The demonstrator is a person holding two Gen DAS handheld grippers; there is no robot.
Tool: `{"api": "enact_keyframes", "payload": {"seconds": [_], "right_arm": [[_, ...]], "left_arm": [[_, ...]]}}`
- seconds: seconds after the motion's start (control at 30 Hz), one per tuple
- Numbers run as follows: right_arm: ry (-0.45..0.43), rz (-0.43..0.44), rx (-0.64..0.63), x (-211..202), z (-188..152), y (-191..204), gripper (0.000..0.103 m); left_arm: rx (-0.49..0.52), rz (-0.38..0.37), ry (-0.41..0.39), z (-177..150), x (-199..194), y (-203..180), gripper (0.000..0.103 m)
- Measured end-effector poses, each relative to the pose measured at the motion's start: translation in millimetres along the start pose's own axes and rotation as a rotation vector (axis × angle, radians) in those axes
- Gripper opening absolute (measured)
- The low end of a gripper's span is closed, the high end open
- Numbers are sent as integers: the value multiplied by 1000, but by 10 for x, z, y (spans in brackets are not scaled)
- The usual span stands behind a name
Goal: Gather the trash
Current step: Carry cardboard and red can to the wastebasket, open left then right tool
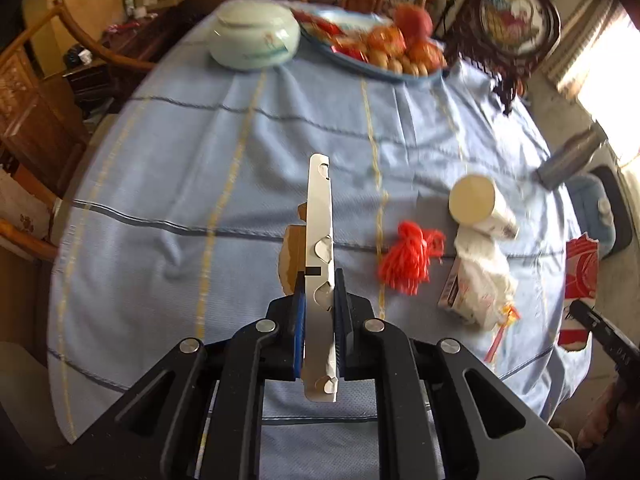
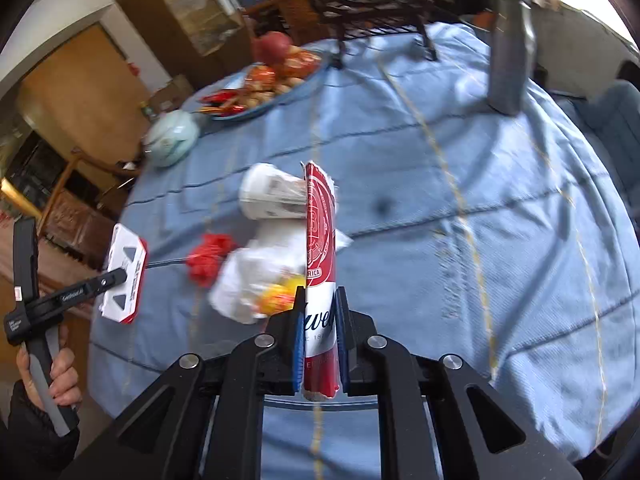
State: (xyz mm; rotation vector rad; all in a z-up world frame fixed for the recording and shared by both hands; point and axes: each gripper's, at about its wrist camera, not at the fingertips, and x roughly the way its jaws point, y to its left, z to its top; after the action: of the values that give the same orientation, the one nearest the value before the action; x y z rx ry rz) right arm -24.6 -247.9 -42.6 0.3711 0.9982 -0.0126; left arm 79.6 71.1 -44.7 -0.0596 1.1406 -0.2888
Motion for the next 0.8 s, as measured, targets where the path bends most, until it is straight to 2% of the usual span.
{"api": "enact_keyframes", "payload": {"seconds": [0.17, 0.33, 0.57, 0.8], "right_arm": [[27, 82, -136, 120, 84, 482, 14], [87, 196, -294, 289, 74, 1088, 14], [190, 362, -541, 484, -236, 2083, 14], [273, 472, -731, 540, -653, 2890, 14]], "left_arm": [[-67, 46, -57, -99, -341, 247, 13], [-210, 121, -94, -473, -705, 691, 13], [-483, 271, -123, -1408, -1268, 1453, 13], [-731, 382, -111, -2434, -1624, 1999, 13]]}}
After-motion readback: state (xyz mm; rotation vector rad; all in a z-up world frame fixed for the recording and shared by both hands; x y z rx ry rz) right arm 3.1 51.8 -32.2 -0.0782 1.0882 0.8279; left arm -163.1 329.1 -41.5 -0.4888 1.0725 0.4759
